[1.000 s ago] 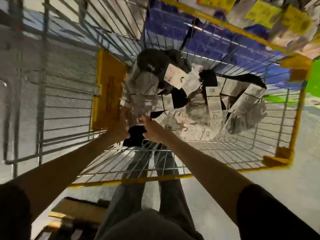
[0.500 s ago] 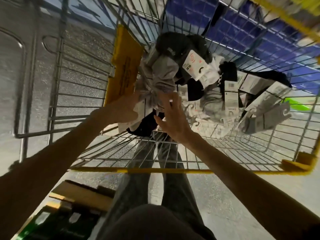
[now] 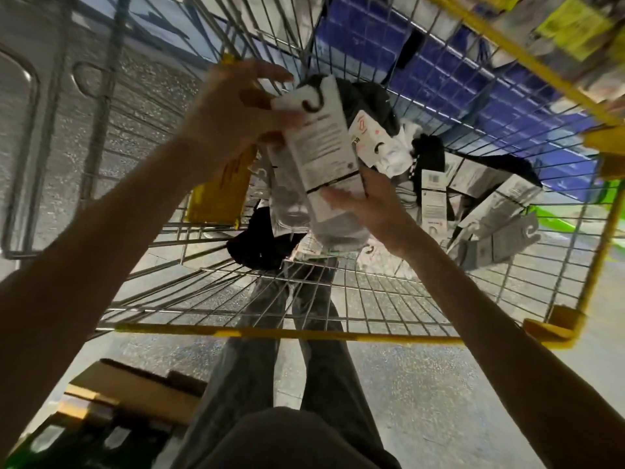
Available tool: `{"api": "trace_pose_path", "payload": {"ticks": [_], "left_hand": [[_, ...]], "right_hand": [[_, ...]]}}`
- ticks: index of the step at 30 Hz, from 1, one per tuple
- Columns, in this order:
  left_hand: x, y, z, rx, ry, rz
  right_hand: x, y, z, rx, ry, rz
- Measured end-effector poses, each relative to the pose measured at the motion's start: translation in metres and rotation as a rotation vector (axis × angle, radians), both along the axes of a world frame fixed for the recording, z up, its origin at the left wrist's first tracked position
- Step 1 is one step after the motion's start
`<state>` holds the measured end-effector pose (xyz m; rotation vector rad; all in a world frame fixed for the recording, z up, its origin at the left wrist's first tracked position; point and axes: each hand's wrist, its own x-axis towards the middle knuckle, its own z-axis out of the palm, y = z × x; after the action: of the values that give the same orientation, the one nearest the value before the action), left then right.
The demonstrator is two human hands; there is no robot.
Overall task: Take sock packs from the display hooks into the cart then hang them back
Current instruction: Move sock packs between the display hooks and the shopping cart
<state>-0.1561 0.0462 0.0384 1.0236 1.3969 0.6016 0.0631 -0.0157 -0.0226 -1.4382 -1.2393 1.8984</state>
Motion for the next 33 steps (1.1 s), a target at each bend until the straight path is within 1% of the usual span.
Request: {"api": "trace_pose_path", "payload": {"ticks": [2, 4, 6, 7, 8, 10, 12, 13, 14, 16, 17, 19, 20, 21, 22, 23, 25, 29, 33], "left_hand": [[0.003, -0.003, -0.007, -0.087, -0.152, 0.115], [0.008, -0.009, -0.019, -0.219, -0.307, 0.163], [0.011, -0.019, -0.034, -0.341, -0.383, 0.148], [0.014, -0.025, -0.041, -0.390, -0.404, 0.100], [0.018, -0.033, -0.047, -0.433, -0.418, 0.028], [0.027, -0.046, -0.054, -0.498, -0.461, -0.091], [0.033, -0.055, -0.056, -0.524, -0.540, -0.069], [0.034, -0.058, -0.057, -0.526, -0.561, -0.017], [0.034, -0.059, -0.058, -0.516, -0.541, 0.050], [0.027, -0.061, -0.069, -0.464, -0.428, 0.216], [0.023, -0.062, -0.073, -0.438, -0.377, 0.308], [0.009, -0.061, -0.082, -0.380, -0.279, 0.479], [0.003, -0.060, -0.084, -0.342, -0.225, 0.526], [-0.005, -0.059, -0.086, -0.314, -0.174, 0.552], [-0.011, -0.058, -0.085, -0.289, -0.128, 0.554], [-0.017, -0.058, -0.086, -0.265, -0.086, 0.545], [-0.023, -0.059, -0.085, -0.217, -0.038, 0.525], [-0.023, -0.063, -0.087, -0.174, -0.001, 0.478], [-0.025, -0.065, -0.089, -0.163, -0.002, 0.491]], "right_hand": [[0.003, -0.004, -0.002, -0.149, 0.154, -0.177], [0.006, -0.008, -0.003, -0.309, 0.353, -0.308], [0.005, -0.012, -0.003, -0.482, 0.466, -0.415], [0.001, -0.013, -0.004, -0.568, 0.519, -0.435], [-0.004, -0.015, -0.009, -0.646, 0.600, -0.425], [-0.017, -0.017, -0.019, -0.730, 0.755, -0.314], [-0.028, -0.022, -0.029, -0.730, 0.786, -0.124], [-0.031, -0.025, -0.033, -0.707, 0.734, -0.033], [-0.037, -0.026, -0.036, -0.693, 0.639, -0.011], [-0.044, -0.024, -0.045, -0.652, 0.425, -0.087], [-0.047, -0.019, -0.050, -0.585, 0.277, -0.106], [-0.054, -0.010, -0.057, -0.282, -0.090, 0.001], [-0.054, -0.007, -0.064, -0.140, -0.246, 0.040], [-0.052, -0.004, -0.072, -0.063, -0.378, 0.052], [-0.052, -0.002, -0.082, -0.028, -0.487, 0.039], [-0.050, -0.001, -0.089, -0.001, -0.543, 0.018], [-0.056, 0.004, -0.100, -0.006, -0.509, -0.084], [-0.077, 0.024, -0.103, -0.167, -0.434, -0.292], [-0.079, 0.038, -0.103, -0.250, -0.328, -0.487]]}}
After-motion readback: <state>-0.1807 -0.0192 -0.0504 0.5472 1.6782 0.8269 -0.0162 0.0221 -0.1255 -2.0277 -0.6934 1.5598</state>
